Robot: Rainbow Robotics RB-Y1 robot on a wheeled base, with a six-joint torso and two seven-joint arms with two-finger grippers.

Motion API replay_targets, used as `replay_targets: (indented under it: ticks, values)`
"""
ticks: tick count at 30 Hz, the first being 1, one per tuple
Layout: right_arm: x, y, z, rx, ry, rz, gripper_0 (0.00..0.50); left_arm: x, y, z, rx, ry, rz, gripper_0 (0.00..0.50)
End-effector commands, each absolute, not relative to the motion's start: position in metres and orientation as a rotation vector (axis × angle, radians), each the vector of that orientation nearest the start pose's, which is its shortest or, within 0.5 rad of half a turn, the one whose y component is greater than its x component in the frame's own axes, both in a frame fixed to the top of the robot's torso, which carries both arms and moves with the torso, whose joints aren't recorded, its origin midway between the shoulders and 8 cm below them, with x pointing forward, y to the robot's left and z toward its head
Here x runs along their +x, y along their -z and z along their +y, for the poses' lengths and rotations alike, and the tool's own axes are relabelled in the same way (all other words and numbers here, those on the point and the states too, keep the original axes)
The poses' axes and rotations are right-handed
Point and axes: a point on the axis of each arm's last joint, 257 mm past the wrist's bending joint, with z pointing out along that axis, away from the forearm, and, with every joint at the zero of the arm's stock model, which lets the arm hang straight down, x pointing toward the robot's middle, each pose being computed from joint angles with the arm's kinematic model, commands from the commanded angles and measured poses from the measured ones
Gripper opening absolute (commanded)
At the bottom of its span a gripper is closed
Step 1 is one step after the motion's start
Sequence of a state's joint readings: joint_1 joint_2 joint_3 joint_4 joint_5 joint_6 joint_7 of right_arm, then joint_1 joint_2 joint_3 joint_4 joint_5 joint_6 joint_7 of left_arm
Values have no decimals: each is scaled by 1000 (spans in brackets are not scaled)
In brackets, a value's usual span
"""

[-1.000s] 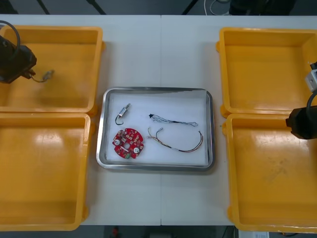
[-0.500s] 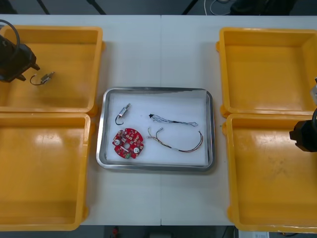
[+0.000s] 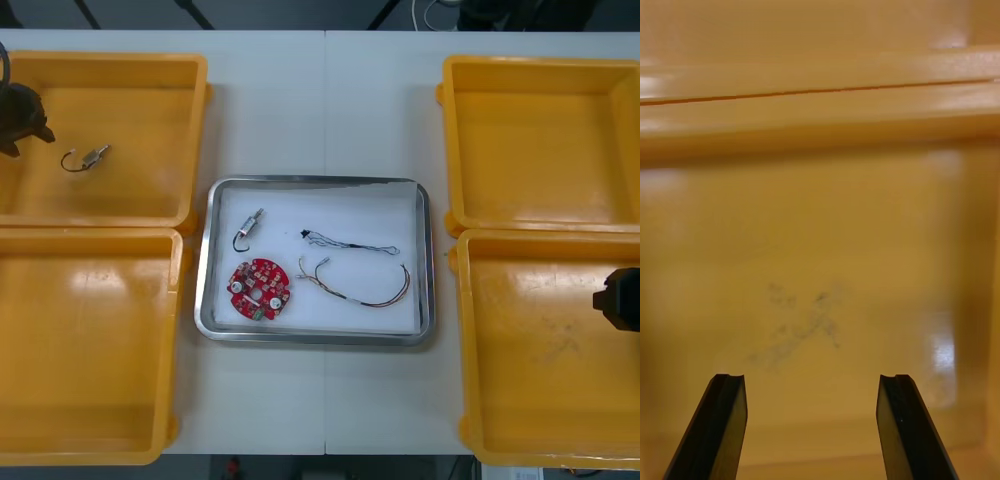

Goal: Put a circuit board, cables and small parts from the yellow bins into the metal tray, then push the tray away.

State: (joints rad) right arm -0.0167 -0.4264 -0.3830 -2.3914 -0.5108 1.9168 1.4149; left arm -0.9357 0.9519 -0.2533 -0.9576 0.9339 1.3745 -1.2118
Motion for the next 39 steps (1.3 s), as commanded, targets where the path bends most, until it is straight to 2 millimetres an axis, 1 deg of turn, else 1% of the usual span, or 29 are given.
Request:
replay_targets:
  ticks: [1, 8, 12, 14, 15, 17, 22, 25, 27, 30, 34, 39]
  values:
    - [341, 199, -358, 209, 33, 2572, 500, 570, 84, 466, -386, 8, 2542, 500]
    - [341, 205, -356, 220, 9, 2591, 500, 555, 60, 457, -160, -95, 2584, 500]
    - [341, 206, -353, 212, 3, 2595, 500, 551, 61, 453, -23, -130, 2607, 500]
    - [341, 206, -352, 209, -1, 2595, 500, 552, 63, 449, 81, -154, 2608, 500]
    - [341, 207, -352, 210, -2, 2597, 500, 553, 63, 450, 101, -164, 2607, 500]
    - [341, 206, -352, 206, 0, 2596, 500, 555, 68, 448, 187, -195, 2606, 500]
    - [341, 206, -351, 203, -4, 2596, 500, 564, 83, 442, 327, -262, 2592, 500]
    - [341, 206, -351, 205, -4, 2596, 500, 570, 90, 437, 361, -274, 2578, 500]
    - [341, 206, -352, 207, -3, 2597, 500, 576, 99, 430, 385, -268, 2570, 500]
    - [341, 206, -351, 205, -4, 2596, 500, 584, 110, 424, 402, -242, 2556, 500]
    - [341, 206, -351, 204, -4, 2598, 500, 595, 125, 420, 470, -223, 2531, 500]
    - [341, 206, -353, 208, 1, 2597, 500, 602, 141, 416, 544, -220, 2514, 500]
